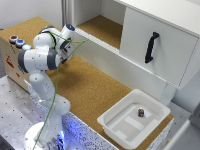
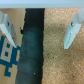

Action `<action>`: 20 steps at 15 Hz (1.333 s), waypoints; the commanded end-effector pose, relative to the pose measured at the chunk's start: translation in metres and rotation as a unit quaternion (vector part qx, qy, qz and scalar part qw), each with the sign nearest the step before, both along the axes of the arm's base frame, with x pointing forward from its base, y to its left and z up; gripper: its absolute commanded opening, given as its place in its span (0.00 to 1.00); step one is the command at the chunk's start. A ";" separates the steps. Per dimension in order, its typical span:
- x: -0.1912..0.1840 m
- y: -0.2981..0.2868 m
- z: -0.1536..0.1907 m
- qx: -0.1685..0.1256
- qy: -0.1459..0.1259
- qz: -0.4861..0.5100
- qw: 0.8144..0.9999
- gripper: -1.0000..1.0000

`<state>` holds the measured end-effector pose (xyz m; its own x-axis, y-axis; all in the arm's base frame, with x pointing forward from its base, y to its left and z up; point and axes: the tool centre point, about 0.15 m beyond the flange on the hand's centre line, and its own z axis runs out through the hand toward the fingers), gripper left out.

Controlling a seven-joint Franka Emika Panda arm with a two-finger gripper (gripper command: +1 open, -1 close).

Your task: Grasp the drawer handle and open it

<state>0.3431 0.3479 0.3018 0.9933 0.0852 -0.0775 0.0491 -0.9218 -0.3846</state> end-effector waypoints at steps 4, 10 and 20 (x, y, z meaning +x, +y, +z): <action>0.001 -0.002 -0.015 0.048 -0.024 -0.019 0.998 0.00; 0.001 -0.004 -0.008 0.047 -0.029 -0.022 0.998 0.00; -0.017 -0.063 -0.003 0.045 -0.027 -0.072 0.996 0.00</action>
<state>0.3529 0.3368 0.3002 0.9977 0.0280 -0.0619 0.0009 -0.9167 -0.3995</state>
